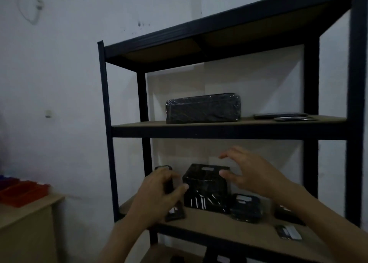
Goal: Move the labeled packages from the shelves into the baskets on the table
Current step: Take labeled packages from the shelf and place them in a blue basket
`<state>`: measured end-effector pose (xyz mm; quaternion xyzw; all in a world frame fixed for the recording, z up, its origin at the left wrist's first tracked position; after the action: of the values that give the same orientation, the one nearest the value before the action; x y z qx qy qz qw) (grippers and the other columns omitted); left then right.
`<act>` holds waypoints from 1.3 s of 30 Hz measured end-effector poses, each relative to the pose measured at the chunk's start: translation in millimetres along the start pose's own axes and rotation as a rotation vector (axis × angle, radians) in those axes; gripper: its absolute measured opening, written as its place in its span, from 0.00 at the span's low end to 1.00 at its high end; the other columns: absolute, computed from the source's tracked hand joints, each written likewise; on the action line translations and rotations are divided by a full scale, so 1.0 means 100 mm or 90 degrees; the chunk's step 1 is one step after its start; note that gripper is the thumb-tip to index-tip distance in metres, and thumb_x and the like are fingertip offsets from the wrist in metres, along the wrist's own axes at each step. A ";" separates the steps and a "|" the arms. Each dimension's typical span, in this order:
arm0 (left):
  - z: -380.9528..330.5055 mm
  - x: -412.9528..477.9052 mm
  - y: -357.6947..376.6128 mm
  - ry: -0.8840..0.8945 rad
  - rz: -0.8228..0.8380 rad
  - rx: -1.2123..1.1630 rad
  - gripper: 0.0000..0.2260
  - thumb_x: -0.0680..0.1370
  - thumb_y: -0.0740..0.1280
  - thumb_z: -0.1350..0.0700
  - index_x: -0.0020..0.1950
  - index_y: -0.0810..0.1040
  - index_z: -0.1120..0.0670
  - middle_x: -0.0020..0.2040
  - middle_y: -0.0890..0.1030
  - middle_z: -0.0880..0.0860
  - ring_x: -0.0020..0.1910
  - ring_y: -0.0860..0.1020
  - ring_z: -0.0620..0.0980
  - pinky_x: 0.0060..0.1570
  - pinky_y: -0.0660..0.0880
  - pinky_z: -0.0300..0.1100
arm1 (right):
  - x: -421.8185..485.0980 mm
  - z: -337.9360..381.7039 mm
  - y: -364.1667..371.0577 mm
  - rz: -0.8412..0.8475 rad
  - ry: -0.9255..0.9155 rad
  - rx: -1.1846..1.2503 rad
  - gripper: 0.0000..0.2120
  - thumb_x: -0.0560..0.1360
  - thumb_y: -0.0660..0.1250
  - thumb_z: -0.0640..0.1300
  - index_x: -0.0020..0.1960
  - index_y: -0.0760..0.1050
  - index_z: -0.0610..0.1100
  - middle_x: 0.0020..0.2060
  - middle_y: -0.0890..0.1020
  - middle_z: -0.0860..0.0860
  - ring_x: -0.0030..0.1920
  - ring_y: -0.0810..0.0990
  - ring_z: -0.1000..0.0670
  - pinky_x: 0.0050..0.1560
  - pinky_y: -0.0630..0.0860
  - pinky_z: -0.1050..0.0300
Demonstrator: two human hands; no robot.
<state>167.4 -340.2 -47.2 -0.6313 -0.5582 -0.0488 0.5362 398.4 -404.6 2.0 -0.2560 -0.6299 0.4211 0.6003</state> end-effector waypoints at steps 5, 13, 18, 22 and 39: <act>0.72 0.96 -0.01 0.091 -0.018 -0.003 0.17 0.73 0.71 0.46 0.60 0.76 0.49 0.56 0.75 0.44 0.56 0.72 0.41 0.55 0.69 0.31 | 0.92 -0.07 0.20 -0.066 0.052 -0.066 0.22 0.75 0.64 0.56 0.67 0.68 0.52 0.63 0.69 0.53 0.62 0.70 0.53 0.58 0.71 0.55; 1.27 2.35 0.06 0.198 -0.137 0.110 0.31 0.67 0.59 0.27 0.59 0.74 0.49 0.58 0.73 0.46 0.58 0.69 0.47 0.57 0.63 0.40 | 2.07 -0.20 0.10 -0.181 0.044 -0.180 0.21 0.74 0.66 0.54 0.64 0.69 0.49 0.60 0.70 0.51 0.59 0.71 0.50 0.55 0.72 0.53; 1.51 2.72 0.32 0.252 -0.119 0.051 0.29 0.69 0.57 0.25 0.53 0.76 0.47 0.49 0.75 0.43 0.51 0.73 0.44 0.52 0.70 0.44 | 2.68 -0.45 0.07 -0.233 0.040 -0.292 0.29 0.73 0.66 0.56 0.70 0.63 0.47 0.69 0.66 0.47 0.69 0.65 0.46 0.69 0.61 0.48; 1.59 2.72 0.48 0.285 -0.220 0.078 0.26 0.71 0.56 0.27 0.46 0.78 0.48 0.42 0.74 0.42 0.43 0.73 0.44 0.45 0.68 0.46 | 2.98 -0.71 0.14 -0.144 0.137 -0.377 0.41 0.72 0.64 0.63 0.76 0.50 0.47 0.76 0.51 0.46 0.76 0.49 0.45 0.74 0.46 0.38; 1.63 2.71 0.57 0.278 -0.279 0.102 0.22 0.73 0.57 0.29 0.44 0.73 0.47 0.40 0.71 0.42 0.40 0.69 0.44 0.41 0.65 0.42 | 2.58 -0.59 0.32 -0.385 0.041 -0.494 0.30 0.63 0.75 0.53 0.62 0.72 0.49 0.57 0.77 0.45 0.55 0.76 0.42 0.54 0.71 0.40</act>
<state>223.7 -32.3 27.8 -0.4264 -0.5546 -0.2537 0.6681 411.4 -161.0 110.3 -0.2793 -0.7675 -0.0457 0.5752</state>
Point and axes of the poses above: each hand's wrist, its own x-axis towards the middle knuckle, its own y-axis out of the palm, z = x × y, the point moved 2 cm from there along x, towards the middle knuckle
